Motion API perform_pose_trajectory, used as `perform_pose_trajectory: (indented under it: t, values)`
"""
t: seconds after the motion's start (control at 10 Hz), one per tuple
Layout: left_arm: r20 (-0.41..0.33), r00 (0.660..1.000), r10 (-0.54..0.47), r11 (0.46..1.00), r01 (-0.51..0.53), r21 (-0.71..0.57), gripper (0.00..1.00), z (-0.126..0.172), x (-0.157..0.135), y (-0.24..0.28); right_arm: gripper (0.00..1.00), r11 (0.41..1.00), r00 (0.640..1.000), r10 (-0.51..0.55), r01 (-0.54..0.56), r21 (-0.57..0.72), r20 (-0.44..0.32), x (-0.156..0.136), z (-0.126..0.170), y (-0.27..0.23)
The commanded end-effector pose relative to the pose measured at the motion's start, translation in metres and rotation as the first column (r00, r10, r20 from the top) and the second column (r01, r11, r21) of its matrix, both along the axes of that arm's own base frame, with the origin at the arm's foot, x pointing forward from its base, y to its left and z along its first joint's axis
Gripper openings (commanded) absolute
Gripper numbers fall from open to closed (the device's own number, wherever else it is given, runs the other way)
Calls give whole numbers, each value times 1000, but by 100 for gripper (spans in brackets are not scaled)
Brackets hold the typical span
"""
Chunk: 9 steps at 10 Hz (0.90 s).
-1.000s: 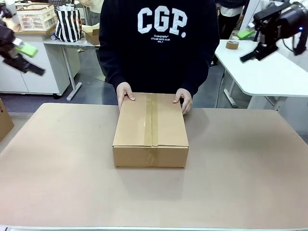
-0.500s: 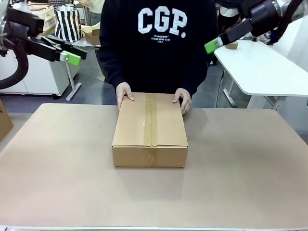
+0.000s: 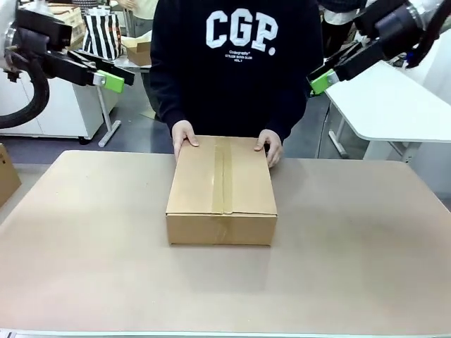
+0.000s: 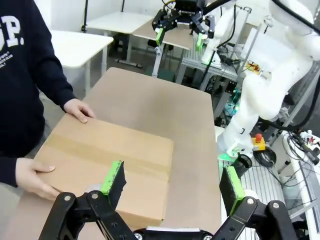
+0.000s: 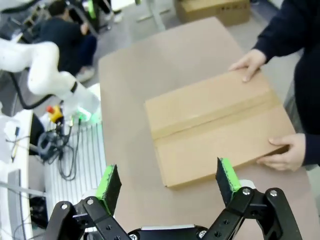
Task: Pack the gift set into the box.
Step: Press and hold the closed box until the human finishes sealing it.
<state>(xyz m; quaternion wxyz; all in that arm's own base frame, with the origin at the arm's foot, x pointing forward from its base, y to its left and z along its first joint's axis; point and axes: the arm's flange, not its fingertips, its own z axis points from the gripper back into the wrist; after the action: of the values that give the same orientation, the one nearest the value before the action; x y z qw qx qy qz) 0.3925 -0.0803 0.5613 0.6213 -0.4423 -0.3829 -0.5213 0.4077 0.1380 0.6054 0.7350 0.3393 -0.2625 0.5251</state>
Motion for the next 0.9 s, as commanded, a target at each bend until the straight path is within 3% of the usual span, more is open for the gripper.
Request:
perform_pose_trajectory:
  t: [0.0, 0.1, 0.2, 0.4, 0.5, 0.8]
  values:
    - [55, 988, -141, 990, 143, -23, 100, -17, 6, -23, 100, 978, 961, 209, -209, -15, 180, -4, -10, 40]
    - [187, 976, -113, 993, 106, 47, 100, -42, 25, -35, 100, 935, 906, 309, -345, 82, 290, 5, -33, 62]
    - [245, 959, -140, 990, 139, 23, 100, -66, 38, -38, 100, 946, 904, 238, -299, 127, 356, 16, -61, 67]
    - [259, 957, -135, 991, 125, 54, 100, -115, 59, -46, 100, 928, 937, 171, -257, 271, 304, 32, -123, 68]
    - [280, 953, -113, 994, 110, 27, 100, -136, 64, -53, 100, 905, 935, 164, -270, 329, 315, 34, -150, 74]
    - [311, 949, -52, 997, 67, -40, 100, -191, 72, -73, 100, 898, 944, 216, -293, 330, 250, 38, -228, 72]
